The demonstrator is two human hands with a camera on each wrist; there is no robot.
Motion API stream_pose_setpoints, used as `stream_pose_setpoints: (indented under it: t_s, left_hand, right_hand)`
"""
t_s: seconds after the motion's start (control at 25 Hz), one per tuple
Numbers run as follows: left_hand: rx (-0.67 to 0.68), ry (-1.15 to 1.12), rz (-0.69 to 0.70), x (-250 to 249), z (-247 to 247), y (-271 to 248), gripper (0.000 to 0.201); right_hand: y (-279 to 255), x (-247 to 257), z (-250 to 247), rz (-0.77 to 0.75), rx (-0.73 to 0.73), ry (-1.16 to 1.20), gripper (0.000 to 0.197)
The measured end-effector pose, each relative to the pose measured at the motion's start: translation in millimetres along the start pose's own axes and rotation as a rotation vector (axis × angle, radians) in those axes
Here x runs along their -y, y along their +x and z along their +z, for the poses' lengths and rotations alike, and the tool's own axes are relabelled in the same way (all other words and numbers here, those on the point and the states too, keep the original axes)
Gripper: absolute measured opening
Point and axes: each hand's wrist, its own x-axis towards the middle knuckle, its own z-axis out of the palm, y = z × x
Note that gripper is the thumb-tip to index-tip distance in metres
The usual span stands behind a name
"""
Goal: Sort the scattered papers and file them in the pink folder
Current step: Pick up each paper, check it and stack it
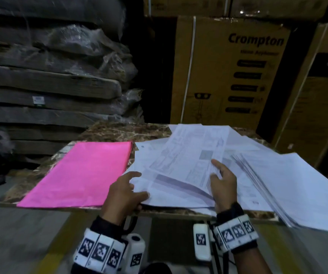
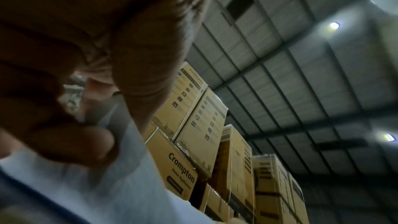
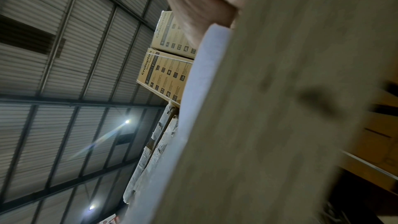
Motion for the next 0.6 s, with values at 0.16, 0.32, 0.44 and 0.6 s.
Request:
stream_pose_setpoints:
  t_s: [0.16,0.32,0.44,0.6]
  left_hand:
    - [0.051,-0.175,-0.08,11.2,0.5,4.7,0.053]
    - [0.114,-0.43,-0.118,3.8,-1.1,4.2,0.023]
    - [0.164,-0.432,-0.124,-1.0,3.2,5.8,0.039]
    - [0.144,-0.488,-0.223,-8.7,9.5,10.0,0.075]
  right_hand:
    - [-5.1,0.3,-5.2,0.038,0.06,0.045,0.046]
    - [-4.8,-1.8,-6.2,0.054,0.067,0.089,0.045]
    - [-6.5,2.8,-6.4,0.079,0.097,0.123,0.043]
    - [-7.9,9.2,-11.1,0.105,0.158,0.143,0.04]
